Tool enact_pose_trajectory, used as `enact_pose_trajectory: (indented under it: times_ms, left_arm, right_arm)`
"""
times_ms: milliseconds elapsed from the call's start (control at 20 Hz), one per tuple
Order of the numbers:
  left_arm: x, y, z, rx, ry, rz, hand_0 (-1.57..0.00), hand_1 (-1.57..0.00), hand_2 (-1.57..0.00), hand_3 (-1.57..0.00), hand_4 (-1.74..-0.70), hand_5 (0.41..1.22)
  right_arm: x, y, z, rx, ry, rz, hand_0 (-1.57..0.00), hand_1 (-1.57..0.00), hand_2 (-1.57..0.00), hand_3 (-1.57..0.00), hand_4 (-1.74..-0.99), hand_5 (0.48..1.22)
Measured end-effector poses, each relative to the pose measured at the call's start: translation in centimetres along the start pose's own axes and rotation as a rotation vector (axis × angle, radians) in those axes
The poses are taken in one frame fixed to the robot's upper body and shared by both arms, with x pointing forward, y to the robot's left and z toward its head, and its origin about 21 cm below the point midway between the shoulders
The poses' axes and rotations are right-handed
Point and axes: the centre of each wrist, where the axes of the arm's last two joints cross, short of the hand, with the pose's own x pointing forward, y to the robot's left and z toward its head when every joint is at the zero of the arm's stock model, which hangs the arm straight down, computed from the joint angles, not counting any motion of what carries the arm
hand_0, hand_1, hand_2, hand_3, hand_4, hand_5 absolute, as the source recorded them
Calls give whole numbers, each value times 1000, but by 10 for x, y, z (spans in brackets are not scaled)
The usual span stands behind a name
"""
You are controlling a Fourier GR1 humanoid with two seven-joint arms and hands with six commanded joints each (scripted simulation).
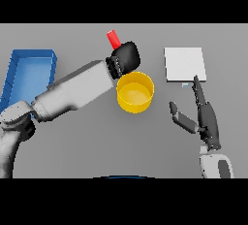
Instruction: Pick up the red beaker and tilt it to pour out 1 green nut into yellow bowl. Pick up the yellow bowl and place it on the metallic measuring scale.
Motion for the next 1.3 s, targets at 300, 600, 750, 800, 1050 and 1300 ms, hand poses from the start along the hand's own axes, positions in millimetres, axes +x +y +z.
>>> enact_pose_trajectory:
  times_ms: [300,600,750,800,1050,1300]
  left_arm:
    - [5,14,-7,-9,-13,-225,-1571,-1571,-1571,-1571,-1731,1221]
    - [12,28,-9,-20,-34,-357,-1571,-1571,-1571,-1571,-1720,1221]
    - [-11,43,-5,-24,-30,-407,-1571,-1571,-1571,-1571,-1721,1221]
    - [-23,49,-2,-20,0,-411,-1571,-1571,-1571,-1571,-1721,1221]
    - [-104,81,25,37,187,-386,-1571,-1571,-1571,-1257,-1726,1221]
    - [-192,81,70,121,475,79,-1571,-1571,-1571,-1468,-1734,1221]
  right_arm:
    - [4,3,-3,5,-24,19,1,1,1,1,-1159,632]
    - [4,1,3,-7,-22,25,1,1,1,1,-1154,635]
    - [3,4,3,-1,-23,-3,1,1,1,1,-1157,638]
    - [2,2,3,-4,-34,-12,1,1,1,1,-1147,642]
    - [4,3,-3,13,-58,12,1,1,1,1,-1160,663]
    - [3,9,-7,17,-49,8,1,1,1,1,-1146,641]
